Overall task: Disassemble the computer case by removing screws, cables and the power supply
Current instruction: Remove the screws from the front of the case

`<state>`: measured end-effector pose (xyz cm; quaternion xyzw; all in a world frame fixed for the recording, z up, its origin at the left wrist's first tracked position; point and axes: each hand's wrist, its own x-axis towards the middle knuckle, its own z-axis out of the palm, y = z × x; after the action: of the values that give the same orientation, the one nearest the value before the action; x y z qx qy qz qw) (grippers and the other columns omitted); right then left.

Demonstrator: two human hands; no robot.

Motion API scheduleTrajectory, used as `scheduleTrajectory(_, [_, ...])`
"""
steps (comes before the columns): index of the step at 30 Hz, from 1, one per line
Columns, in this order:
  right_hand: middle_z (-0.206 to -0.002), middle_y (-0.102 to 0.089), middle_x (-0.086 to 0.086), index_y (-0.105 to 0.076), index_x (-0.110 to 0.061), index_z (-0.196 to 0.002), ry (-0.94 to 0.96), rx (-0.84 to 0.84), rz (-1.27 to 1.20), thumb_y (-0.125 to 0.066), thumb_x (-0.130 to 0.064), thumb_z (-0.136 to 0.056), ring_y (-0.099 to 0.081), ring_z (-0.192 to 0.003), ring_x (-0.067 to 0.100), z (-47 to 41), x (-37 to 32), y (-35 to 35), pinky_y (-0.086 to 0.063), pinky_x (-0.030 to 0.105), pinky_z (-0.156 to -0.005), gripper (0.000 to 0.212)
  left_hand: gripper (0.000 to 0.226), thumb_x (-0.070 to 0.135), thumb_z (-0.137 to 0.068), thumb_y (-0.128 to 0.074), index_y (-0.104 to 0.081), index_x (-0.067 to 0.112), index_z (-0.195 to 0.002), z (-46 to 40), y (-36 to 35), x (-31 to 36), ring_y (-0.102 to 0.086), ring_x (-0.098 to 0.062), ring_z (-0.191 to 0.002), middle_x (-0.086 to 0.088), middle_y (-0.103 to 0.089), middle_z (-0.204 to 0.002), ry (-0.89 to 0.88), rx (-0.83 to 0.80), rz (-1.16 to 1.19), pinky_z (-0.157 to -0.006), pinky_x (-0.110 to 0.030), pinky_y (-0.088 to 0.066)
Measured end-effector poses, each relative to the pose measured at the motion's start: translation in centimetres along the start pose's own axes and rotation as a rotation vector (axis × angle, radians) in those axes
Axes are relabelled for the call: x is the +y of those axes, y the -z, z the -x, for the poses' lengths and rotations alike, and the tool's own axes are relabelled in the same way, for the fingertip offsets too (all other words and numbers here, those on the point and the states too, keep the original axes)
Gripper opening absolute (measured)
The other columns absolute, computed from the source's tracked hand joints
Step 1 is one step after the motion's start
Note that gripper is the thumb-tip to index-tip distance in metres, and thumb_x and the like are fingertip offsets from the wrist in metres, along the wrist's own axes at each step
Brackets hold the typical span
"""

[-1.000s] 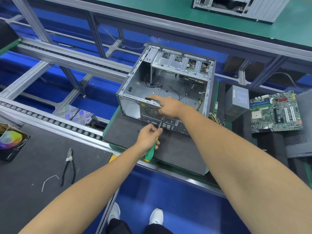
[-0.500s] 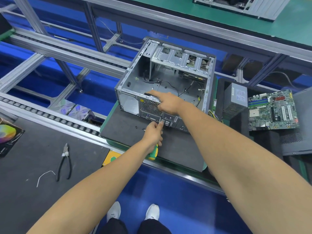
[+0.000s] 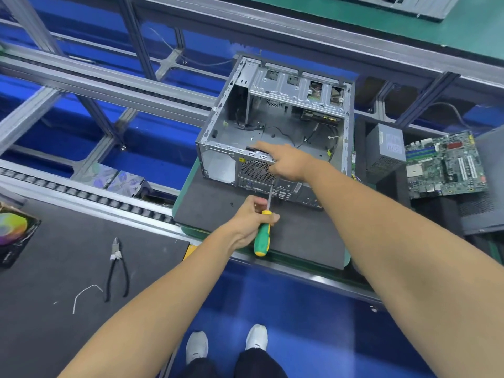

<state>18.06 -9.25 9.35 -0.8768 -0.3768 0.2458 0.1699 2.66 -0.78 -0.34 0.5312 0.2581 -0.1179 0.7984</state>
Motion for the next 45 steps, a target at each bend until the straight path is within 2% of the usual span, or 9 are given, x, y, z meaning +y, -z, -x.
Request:
scheduleTrajectory(6, [-0.083, -0.061, 0.015, -0.036, -0.046, -0.147, -0.035, -0.01, 0.052, -0.054, -0.006, -0.085, -0.049, -0.063, 0.025, 0.0, -0.3, 0.2, -0.043, 0.039, -0.062, 0.076, 0.029, -0.002, -0.089, -0.076, -0.062, 0.01, -0.111, 0.8, 0.1, -1.0, -0.065, -0.021, -0.083, -0.011, -0.061, -0.109, -0.011, 0.107, 0.04, -0.077, -0.044, -0.063])
scheduleTrajectory(12, [-0.079, -0.059, 0.014, -0.037, -0.044, -0.145, -0.039, -0.007, 0.072, -0.054, -0.008, -0.085, -0.047, -0.061, 0.023, -0.2, -0.2, 0.1, -0.04, 0.036, -0.061, 0.072, 0.012, 0.027, -0.1, -0.066, -0.066, 0.029, -0.112, 1.2, 0.1, -1.8, -0.07, -0.015, -0.069, -0.006, -0.07, -0.094, -0.129, 0.179, -0.152, -0.063, -0.038, -0.055])
scheduleTrajectory(18, [-0.063, -0.045, 0.001, -0.038, -0.041, -0.147, -0.031, 0.021, 0.075, -0.054, -0.007, -0.086, -0.042, -0.055, 0.016, -0.2, -0.1, -0.1, -0.032, 0.032, -0.054, 0.072, 0.021, 0.033, -0.097, -0.07, -0.063, 0.031, -0.116, 0.8, -0.4, -2.2, -0.059, -0.023, -0.07, -0.016, -0.05, -0.118, -0.156, 0.262, -0.268, -0.056, -0.029, -0.057])
scheduleTrajectory(20, [-0.062, -0.042, 0.0, -0.038, -0.04, -0.147, -0.018, 0.03, 0.083, -0.053, -0.007, -0.086, -0.041, -0.055, 0.015, -0.2, -0.1, 0.0, -0.03, 0.033, -0.053, 0.071, 0.036, 0.029, -0.089, -0.08, -0.058, 0.033, -0.117, 0.6, -0.2, -2.5, -0.061, -0.026, -0.077, -0.016, -0.054, -0.114, -0.149, 0.229, -0.298, -0.066, -0.034, -0.06])
scheduleTrajectory(25, [-0.064, -0.042, 0.0, -0.037, -0.038, -0.15, -0.052, 0.039, 0.091, -0.054, -0.008, -0.087, -0.043, -0.058, 0.018, -0.2, 0.0, -0.2, -0.03, 0.033, -0.054, 0.072, 0.044, 0.03, -0.081, -0.088, -0.055, 0.011, -0.101, 0.6, -0.2, -3.3, -0.074, -0.015, -0.066, -0.014, -0.067, -0.096, -0.128, 0.335, -0.072, -0.054, -0.031, -0.058])
scheduleTrajectory(29, [-0.063, -0.043, 0.001, -0.038, -0.039, -0.148, -0.062, 0.048, 0.103, -0.053, -0.008, -0.087, -0.044, -0.056, 0.018, -0.3, -0.1, -0.3, -0.032, 0.032, -0.053, 0.07, 0.036, 0.043, -0.091, -0.076, -0.062, 0.011, -0.1, 0.6, -0.7, -4.0, -0.077, -0.013, -0.075, -0.004, -0.073, -0.096, -0.061, 0.266, -0.044, -0.066, -0.037, -0.059])
scheduleTrajectory(37, [-0.063, -0.041, 0.001, -0.036, -0.04, -0.15, -0.096, 0.046, 0.117, -0.053, -0.011, -0.087, -0.041, -0.053, 0.018, -0.5, 0.2, -0.4, -0.028, 0.031, -0.05, 0.072, 0.04, 0.045, -0.107, -0.047, -0.069, 0.011, -0.105, 0.3, -0.2, -3.9, -0.06, -0.008, -0.055, -0.001, -0.076, -0.089, 0.038, 0.189, 0.001, -0.051, -0.025, -0.046])
scheduleTrajectory(41, [-0.064, -0.044, 0.003, -0.036, -0.038, -0.151, -0.107, 0.043, 0.116, -0.052, -0.011, -0.087, -0.042, -0.053, 0.019, -0.6, 0.2, -0.5, -0.029, 0.032, -0.051, 0.072, 0.046, 0.05, -0.105, -0.05, -0.07, 0.008, -0.111, 0.3, 0.3, -3.7, -0.05, -0.009, -0.05, 0.004, -0.07, -0.075, 0.145, 0.071, 0.239, -0.043, -0.024, -0.042])
scheduleTrajectory(45, [-0.066, -0.044, 0.005, -0.036, -0.035, -0.152, -0.11, 0.042, 0.108, -0.053, -0.01, -0.088, -0.043, -0.057, 0.021, -0.5, 0.2, -0.4, -0.03, 0.033, -0.052, 0.07, 0.038, 0.047, -0.095, -0.07, -0.048, 0.017, -0.105, 0.1, -0.3, -4.1, -0.051, -0.012, -0.049, -0.001, -0.067, -0.076, 0.057, 0.133, 0.12, -0.042, -0.026, -0.042])
